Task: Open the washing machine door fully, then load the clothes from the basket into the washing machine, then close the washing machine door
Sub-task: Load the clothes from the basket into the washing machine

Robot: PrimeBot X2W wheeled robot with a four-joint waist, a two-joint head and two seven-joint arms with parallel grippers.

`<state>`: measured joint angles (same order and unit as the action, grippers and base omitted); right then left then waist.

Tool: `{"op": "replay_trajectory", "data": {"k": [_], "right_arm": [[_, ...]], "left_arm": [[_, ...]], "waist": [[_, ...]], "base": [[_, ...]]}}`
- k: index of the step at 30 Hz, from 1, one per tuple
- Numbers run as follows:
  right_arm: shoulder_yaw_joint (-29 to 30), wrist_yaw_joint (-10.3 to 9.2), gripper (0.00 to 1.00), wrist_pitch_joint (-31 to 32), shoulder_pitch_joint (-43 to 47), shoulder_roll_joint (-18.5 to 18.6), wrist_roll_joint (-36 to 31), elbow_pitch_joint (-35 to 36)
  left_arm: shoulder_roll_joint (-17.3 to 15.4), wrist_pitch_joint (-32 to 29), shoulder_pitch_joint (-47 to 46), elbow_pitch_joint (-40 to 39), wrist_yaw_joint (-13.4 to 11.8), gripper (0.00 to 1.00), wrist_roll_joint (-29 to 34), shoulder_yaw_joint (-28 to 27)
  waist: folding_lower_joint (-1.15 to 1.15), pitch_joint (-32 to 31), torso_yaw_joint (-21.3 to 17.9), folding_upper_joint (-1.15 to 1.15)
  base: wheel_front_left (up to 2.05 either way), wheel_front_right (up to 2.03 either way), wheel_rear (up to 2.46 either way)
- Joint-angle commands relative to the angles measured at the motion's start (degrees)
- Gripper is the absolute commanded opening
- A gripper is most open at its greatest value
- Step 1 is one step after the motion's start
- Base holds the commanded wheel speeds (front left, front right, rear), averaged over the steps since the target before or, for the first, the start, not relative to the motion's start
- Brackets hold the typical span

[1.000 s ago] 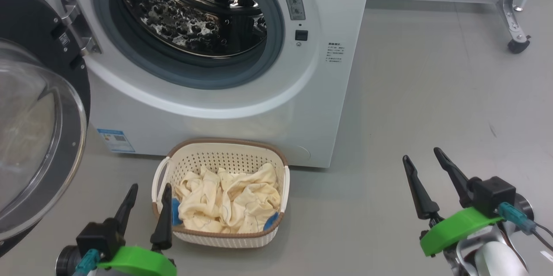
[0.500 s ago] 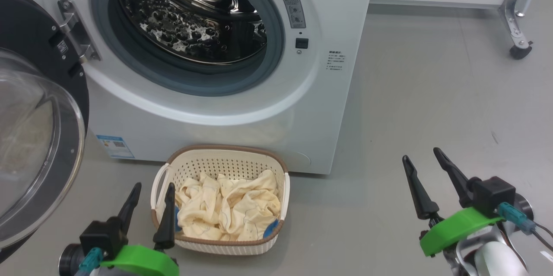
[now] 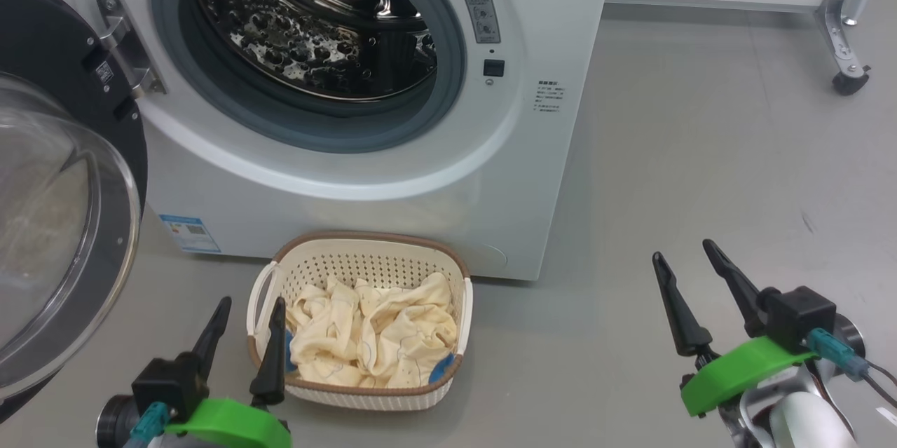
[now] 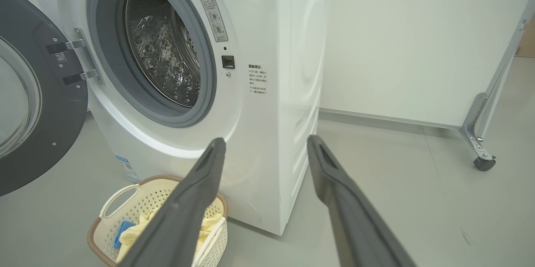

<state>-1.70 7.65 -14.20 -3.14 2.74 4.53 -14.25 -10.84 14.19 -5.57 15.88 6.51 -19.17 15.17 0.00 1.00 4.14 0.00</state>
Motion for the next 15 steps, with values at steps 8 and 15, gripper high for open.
{"op": "replay_trajectory", "data": {"k": [8, 15], "right_arm": [[-1.4, -0.16, 1.00, -0.8, -2.3, 0.1, -0.1, 1.8], [-1.8, -0.16, 1.00, -0.8, -3.1, 0.1, -0.5, 1.2]], "left_arm": [[-0.9, 0.8, -2.4, -1.9, -0.3, 1.00, 0.6, -2.0], [-1.3, 0.8, -2.9, -1.8, -0.3, 1.00, 0.6, -2.1]], "waist": [[0.00, 0.7, -0.1, 0.00], [0.00, 3.0, -2.1, 0.00]], "base": [[0.00, 0.00, 0.00], [0.00, 0.00, 0.00]]}}
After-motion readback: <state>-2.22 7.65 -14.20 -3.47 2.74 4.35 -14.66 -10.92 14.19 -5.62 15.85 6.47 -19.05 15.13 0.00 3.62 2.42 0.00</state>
